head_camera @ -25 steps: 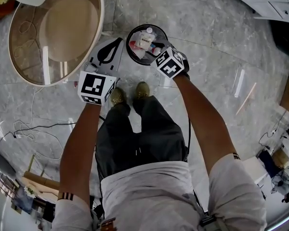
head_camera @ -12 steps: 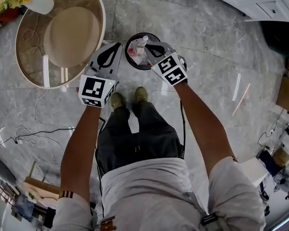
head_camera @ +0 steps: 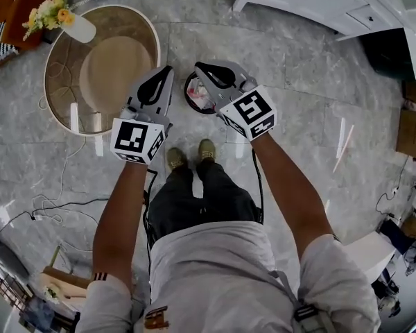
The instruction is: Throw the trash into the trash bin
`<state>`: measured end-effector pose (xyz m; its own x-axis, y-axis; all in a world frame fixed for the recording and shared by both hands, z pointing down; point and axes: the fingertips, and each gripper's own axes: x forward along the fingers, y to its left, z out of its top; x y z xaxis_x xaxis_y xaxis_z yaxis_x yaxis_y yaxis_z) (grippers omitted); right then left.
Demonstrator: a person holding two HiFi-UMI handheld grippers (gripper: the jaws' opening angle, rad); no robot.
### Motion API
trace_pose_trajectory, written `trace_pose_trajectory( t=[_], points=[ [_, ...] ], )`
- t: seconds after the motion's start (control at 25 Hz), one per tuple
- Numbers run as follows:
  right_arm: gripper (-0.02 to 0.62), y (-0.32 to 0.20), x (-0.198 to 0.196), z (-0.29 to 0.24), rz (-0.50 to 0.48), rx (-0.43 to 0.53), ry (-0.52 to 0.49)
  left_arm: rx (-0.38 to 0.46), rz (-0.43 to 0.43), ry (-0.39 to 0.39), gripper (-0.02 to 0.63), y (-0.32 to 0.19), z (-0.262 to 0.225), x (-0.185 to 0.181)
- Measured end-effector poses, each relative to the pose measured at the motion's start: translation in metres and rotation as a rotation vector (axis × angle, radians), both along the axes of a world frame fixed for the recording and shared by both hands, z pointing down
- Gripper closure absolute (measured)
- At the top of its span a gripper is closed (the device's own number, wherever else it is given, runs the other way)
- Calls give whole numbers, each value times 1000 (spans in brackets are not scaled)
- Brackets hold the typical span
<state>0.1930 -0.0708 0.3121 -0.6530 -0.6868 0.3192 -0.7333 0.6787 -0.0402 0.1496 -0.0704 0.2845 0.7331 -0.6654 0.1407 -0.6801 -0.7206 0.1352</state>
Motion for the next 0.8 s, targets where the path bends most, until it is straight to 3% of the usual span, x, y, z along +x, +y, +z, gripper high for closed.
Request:
trace_pose_trajectory(
  t=[0.28, 0.8],
  points=[
    [594, 19, -11, -105, 16, 106, -141, 63, -3, 43, 606, 15, -85, -6],
    [595, 52, -17, -214, 4, 261, -226, 188, 19, 55, 606, 49, -198, -11]
  ],
)
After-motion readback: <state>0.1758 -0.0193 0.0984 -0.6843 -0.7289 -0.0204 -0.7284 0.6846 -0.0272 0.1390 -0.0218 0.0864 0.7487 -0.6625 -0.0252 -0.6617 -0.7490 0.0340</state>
